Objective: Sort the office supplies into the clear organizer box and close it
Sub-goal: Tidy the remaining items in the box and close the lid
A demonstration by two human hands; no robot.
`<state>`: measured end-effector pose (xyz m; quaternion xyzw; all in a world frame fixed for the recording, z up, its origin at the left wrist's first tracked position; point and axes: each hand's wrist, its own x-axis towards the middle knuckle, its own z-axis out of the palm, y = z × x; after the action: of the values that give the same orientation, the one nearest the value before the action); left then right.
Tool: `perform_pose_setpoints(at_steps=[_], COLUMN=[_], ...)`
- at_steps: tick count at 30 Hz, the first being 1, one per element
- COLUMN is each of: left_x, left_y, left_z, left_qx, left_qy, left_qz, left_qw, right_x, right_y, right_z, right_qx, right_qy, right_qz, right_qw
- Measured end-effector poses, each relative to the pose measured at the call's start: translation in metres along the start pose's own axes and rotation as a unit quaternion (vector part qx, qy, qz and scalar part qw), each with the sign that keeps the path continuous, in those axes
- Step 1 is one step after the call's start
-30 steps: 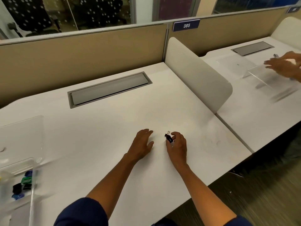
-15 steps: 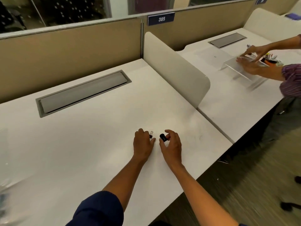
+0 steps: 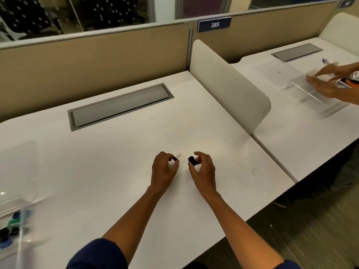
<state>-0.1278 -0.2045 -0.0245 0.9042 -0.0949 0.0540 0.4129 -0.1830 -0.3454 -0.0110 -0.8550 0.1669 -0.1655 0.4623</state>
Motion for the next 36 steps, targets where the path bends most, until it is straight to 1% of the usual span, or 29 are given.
perform_pose_setpoints(at_steps=[5, 10, 15, 20, 25, 30, 36], left_x=[-0.017, -0.046, -0.077, -0.112, -0.150, -0.191, -0.224], left_y=[-0.026, -0.054, -0.074, -0.102, -0.138, -0.174, -0.202], left_z=[-0.062, -0.120, -0.180, -0.242, -0.304, -0.354, -0.393], left_qx=[-0.023, -0.013, 0.007, 0.028, 0.076, 0.071, 0.068], left_qy=[0.104, 0.171, 0.237, 0.292, 0.323, 0.350, 0.362], left_qz=[-0.034, -0.083, -0.111, -0.135, -0.159, -0.165, -0.167], left_qw=[0.994, 0.982, 0.965, 0.946, 0.930, 0.919, 0.914], right_x=[-0.004, -0.023, -0.054, -0.098, -0.152, -0.196, -0.223], right_y=[-0.023, -0.063, -0.109, -0.153, -0.192, -0.223, -0.245], right_z=[0.047, 0.100, 0.149, 0.191, 0.227, 0.257, 0.288], right_qx=[0.017, 0.055, 0.088, 0.106, 0.112, 0.107, 0.057], right_qy=[-0.063, -0.156, -0.218, -0.260, -0.289, -0.313, -0.335], right_qz=[-0.047, -0.087, -0.132, -0.173, -0.209, -0.224, -0.235], right_qw=[0.997, 0.982, 0.963, 0.944, 0.927, 0.917, 0.911])
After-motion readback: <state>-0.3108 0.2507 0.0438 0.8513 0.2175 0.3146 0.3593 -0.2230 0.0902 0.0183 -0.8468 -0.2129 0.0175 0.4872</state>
